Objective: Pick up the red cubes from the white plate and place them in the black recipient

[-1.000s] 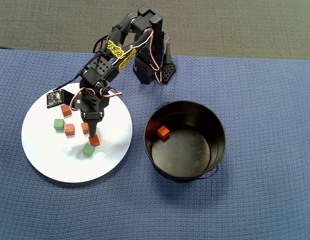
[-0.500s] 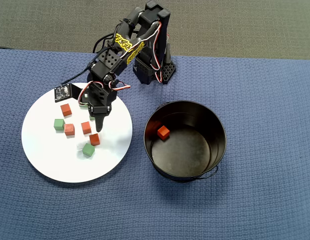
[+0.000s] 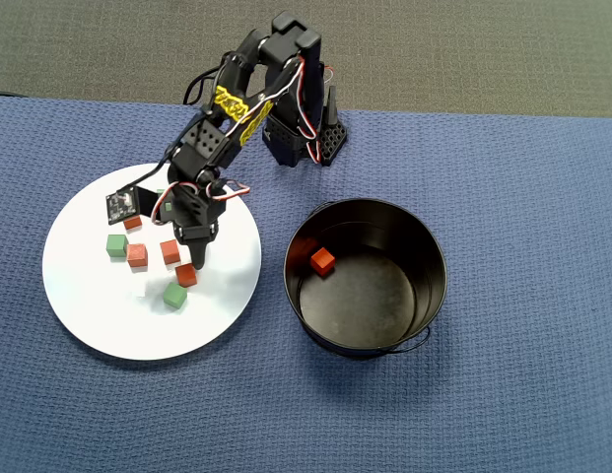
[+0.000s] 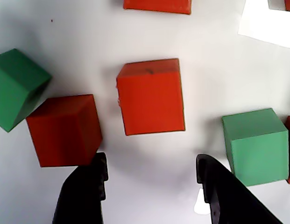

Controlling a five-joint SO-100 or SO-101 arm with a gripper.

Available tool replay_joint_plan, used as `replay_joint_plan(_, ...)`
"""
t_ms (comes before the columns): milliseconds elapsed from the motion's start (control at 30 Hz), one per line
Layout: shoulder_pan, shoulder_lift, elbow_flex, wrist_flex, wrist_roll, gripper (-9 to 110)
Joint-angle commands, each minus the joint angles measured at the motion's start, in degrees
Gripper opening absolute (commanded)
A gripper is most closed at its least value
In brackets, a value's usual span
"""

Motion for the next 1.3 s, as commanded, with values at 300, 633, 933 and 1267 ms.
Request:
replay_joint_plan(300,2.55,-1.58,-9.67,1.23,-0.18,16)
replay_joint_plan(633,3.78,-2.81,-11.07,2.64,-2.2,15)
replay_joint_plan(933,5.19,-4.92,-14.68,4.13,-1.67,16)
replay_joint_plan(1267,5.89,-6.5,-16.61,4.39,-3.87,16)
